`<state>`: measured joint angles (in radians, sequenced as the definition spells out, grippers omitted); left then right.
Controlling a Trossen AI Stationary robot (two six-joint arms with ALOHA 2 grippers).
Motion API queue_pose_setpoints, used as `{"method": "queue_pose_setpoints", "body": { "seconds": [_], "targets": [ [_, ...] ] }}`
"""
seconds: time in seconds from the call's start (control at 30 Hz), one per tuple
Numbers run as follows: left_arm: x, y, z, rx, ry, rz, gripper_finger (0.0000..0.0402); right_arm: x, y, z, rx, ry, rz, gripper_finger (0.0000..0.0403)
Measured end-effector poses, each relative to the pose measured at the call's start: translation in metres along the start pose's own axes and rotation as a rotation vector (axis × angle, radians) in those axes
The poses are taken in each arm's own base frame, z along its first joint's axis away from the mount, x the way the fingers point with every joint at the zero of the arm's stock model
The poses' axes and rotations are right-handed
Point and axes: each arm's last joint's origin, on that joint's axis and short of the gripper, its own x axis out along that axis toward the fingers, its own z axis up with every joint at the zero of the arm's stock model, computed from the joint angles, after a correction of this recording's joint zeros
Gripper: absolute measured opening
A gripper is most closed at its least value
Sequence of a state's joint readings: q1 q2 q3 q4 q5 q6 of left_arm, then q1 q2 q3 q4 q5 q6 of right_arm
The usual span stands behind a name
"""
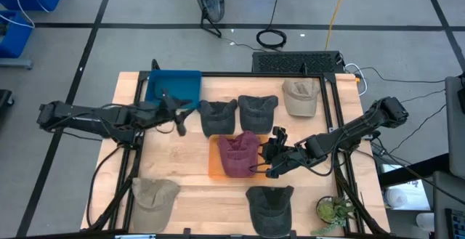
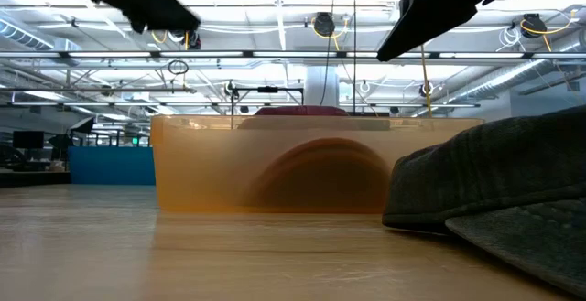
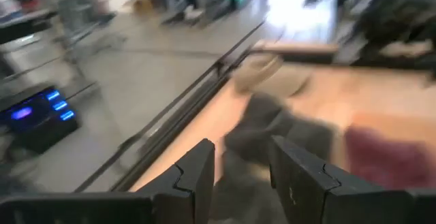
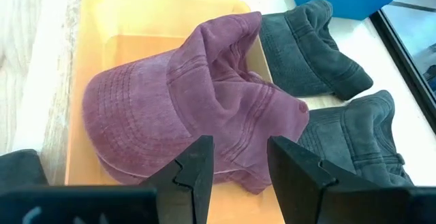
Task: Pick & Place hat
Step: Put the top left black cap into the blue bin
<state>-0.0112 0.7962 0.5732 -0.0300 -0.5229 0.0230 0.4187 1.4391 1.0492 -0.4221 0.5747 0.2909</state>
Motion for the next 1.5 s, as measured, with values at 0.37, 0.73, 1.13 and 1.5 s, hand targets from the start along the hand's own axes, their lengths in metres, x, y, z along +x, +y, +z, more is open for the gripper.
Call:
{"method": "queue_pose_setpoints", "body": {
  "seconds": [0.37, 0.73, 1.13, 1.5],
  "targets": [
    [0.042, 0.004, -0.019, 0.042, 0.128, -0.181, 0.0143, 0.010, 0.003, -0.016, -0.019, -0.013, 0.015, 0.0123],
    [0.071, 0.029, -0.035, -0.028, 0.189, -0.278, 0.0143, 0.018, 0.010, -0.022, 0.057, -0.088, 0.167, 0.0123],
    [0.101, 0.041, -0.070, -0.006, 0.338, -0.391, 0.0140, 0.013, 0.017, -0.021, 0.099, -0.105, 0.223, 0.0123],
    [0.117, 0.039, -0.089, 0.058, 0.385, -0.405, 0.0081, 0.011, 0.021, -0.024, 0.101, -0.108, 0.233, 0.0123]
  ]
}}
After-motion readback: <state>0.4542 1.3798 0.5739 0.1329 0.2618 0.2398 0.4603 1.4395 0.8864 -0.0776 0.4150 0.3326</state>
